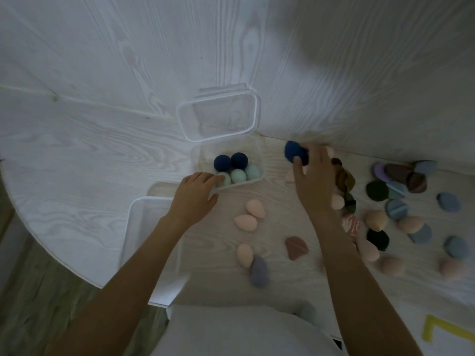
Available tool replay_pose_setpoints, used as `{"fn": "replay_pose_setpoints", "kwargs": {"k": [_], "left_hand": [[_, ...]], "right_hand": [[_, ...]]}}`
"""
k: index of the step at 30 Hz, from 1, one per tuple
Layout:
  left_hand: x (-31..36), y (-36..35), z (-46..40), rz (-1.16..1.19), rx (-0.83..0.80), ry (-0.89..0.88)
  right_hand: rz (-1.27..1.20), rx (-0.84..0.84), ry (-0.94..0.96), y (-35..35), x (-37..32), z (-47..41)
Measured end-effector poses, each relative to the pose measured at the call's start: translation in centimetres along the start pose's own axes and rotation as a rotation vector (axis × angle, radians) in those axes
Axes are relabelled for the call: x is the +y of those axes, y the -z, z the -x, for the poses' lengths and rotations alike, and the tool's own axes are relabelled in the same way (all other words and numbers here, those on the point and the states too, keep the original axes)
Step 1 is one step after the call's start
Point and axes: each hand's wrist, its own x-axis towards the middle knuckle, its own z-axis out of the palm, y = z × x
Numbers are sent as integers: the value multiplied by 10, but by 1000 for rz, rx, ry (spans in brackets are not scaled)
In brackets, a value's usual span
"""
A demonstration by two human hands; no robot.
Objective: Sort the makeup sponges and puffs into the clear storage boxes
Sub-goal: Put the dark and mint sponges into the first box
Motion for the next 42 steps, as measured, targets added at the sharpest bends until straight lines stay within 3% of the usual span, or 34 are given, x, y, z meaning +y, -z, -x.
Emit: {"fn": "replay_pose_setpoints", "kwargs": {"k": [2, 4, 8, 11, 14, 18, 26, 35, 42], "left_hand": [[-1, 2, 2, -6, 2, -2], [-1, 5, 3, -47, 15, 8], [-9, 14, 8, -156, 91, 86], [-21, 17, 12, -197, 133, 78], [-27, 15, 12, -182, 94, 29], [-29, 10, 10, -172, 84, 10], [-28, 12, 9, -141, 59, 32], [-25, 16, 6, -140, 25, 72], [-27, 15, 8, -140, 34, 73]], "right_hand": [[-298, -105, 49, -9, -35, 0], [-382, -253, 174, -26, -62, -5], [-295, -545, 296, -65, -90, -18], [-73, -668, 453, -88, -98, -23], [182, -616, 627, -101, -102, -24], [147, -525, 706, -111, -104, -20], [205, -431, 698, -115, -101, -14], [187, -505, 508, -113, -91, -19], [427, -368, 712, -112, -101, -23]]}}
